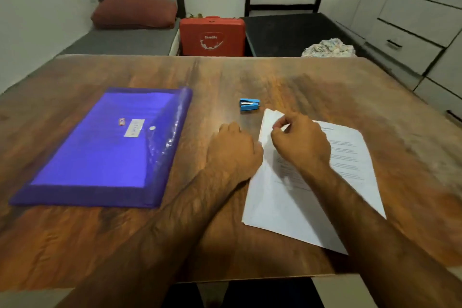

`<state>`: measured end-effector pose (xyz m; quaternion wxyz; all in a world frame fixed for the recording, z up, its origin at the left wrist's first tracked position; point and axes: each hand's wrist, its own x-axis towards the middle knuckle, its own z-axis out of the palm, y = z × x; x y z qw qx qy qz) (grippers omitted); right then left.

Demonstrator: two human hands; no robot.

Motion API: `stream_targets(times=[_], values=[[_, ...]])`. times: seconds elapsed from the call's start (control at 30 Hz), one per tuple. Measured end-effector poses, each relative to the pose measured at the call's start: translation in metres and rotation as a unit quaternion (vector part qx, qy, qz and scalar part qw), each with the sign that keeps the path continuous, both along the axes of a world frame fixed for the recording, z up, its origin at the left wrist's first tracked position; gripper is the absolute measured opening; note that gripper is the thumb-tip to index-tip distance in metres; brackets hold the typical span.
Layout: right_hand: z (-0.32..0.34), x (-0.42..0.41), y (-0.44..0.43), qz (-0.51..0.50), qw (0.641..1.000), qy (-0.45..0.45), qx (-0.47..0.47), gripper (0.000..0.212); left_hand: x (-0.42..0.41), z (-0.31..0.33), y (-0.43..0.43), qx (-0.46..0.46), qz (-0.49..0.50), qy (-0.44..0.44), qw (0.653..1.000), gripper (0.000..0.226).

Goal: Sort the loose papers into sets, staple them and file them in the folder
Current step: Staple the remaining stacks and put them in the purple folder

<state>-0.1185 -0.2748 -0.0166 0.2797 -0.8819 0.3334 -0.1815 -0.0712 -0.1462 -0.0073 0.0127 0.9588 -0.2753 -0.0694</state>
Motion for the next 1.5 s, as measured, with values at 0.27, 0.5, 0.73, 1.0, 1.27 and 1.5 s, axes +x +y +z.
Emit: stream_targets(times=[0.27, 0.5, 0.73, 1.0, 1.27, 1.5], values=[[-0.033, -0.025, -0.02, 0.005, 1.0, 0.004, -0.013, 0.014, 0.0, -0.029, -0.039, -0.2, 0.061, 0.05, 0.977, 0.047], [-0.035, -0.021, -0.025, -0.007, 0.999, -0.032, 0.01, 0.006, -0.002, -0.017, -0.04, -0.473, 0.092, 0.232, 0.845, 0.032], [-0.026, -0.024, -0.028, 0.007, 0.999, -0.032, 0.017, 0.008, 0.004, -0.012, -0.042, -0.501, 0.243, 0.344, 0.756, 0.018], [-0.03, -0.011, -0.021, 0.133, 0.986, -0.069, -0.067, 0.041, 0.009, -0.019, -0.038, -0.553, 0.202, 0.321, 0.742, 0.013], [-0.027, -0.016, -0.02, 0.083, 0.983, 0.071, -0.145, 0.027, 0.034, -0.025, 0.005, -0.577, 0.165, 0.238, 0.764, 0.018], [-0.013, 0.002, -0.004, 0.086, 0.983, 0.077, -0.144, 0.028, 0.056, -0.009, 0.052, -0.649, 0.147, 0.173, 0.726, 0.023]])
